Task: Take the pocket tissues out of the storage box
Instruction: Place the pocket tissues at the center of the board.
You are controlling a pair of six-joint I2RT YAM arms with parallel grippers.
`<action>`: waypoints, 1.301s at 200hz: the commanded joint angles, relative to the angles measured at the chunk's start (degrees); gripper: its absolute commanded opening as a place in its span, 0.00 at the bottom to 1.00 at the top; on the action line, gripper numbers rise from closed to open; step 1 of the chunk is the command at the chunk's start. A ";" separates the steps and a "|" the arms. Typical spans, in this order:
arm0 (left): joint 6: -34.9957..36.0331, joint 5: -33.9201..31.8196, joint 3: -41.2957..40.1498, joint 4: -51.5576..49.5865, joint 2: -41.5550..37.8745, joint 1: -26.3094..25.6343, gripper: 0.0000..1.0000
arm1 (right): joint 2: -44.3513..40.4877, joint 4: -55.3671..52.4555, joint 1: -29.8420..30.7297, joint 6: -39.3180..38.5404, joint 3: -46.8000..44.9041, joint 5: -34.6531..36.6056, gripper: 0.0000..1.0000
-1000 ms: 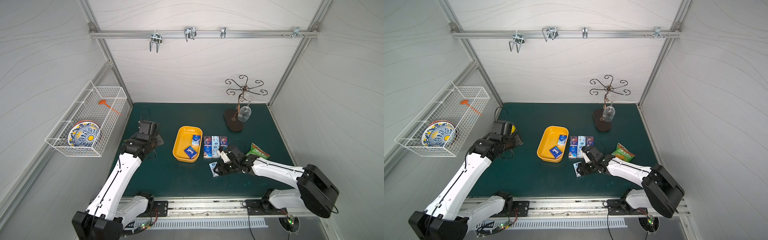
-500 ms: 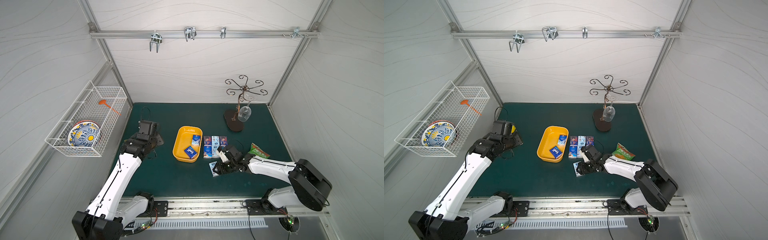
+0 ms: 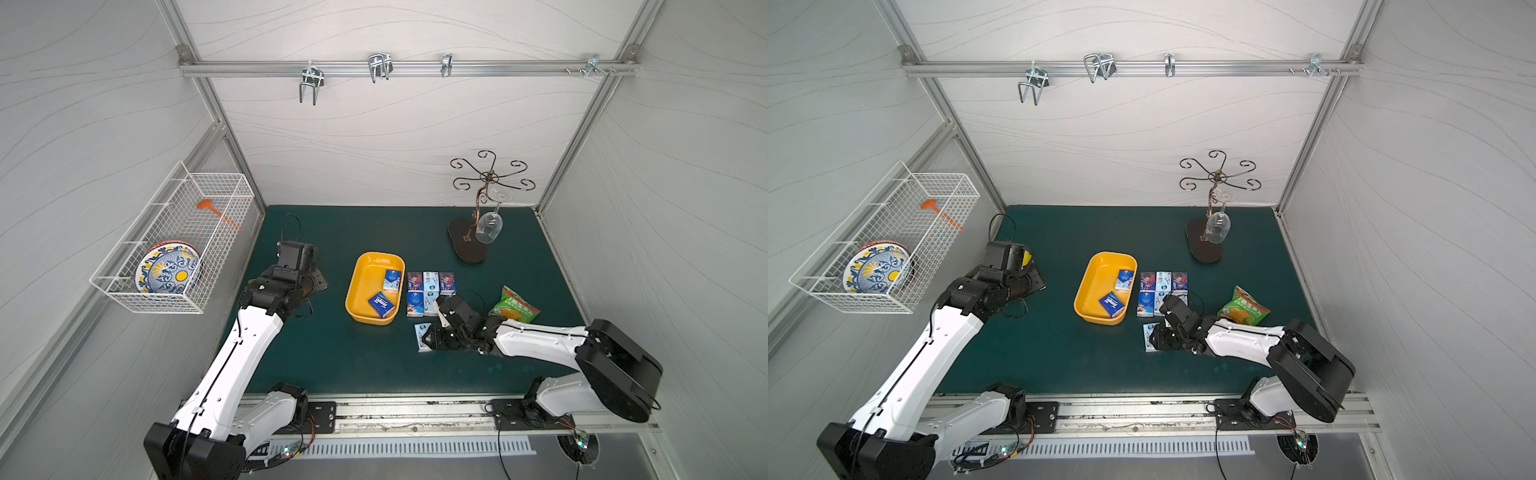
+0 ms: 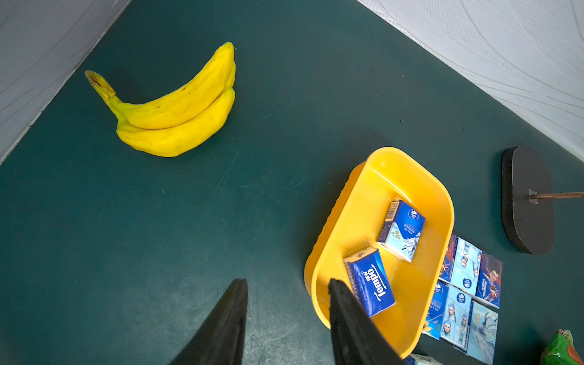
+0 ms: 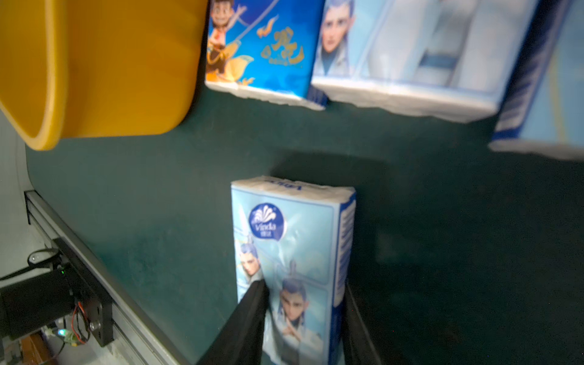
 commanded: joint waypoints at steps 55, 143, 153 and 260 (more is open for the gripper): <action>-0.10 -0.47 1.68 1.21 -1.17 0.33 0.46 | 7.99 5.63 1.28 10.12 0.61 4.35 0.42; 0.18 -0.75 1.41 1.64 -0.79 0.27 0.46 | 9.42 4.80 -0.02 9.64 2.53 4.57 0.43; 0.22 -0.77 1.34 1.69 -0.76 0.34 0.46 | 9.44 4.50 -0.37 9.29 2.64 4.28 0.44; 0.10 -0.84 1.06 1.82 -0.86 0.32 0.46 | 7.17 2.99 -1.27 7.60 2.41 3.72 0.52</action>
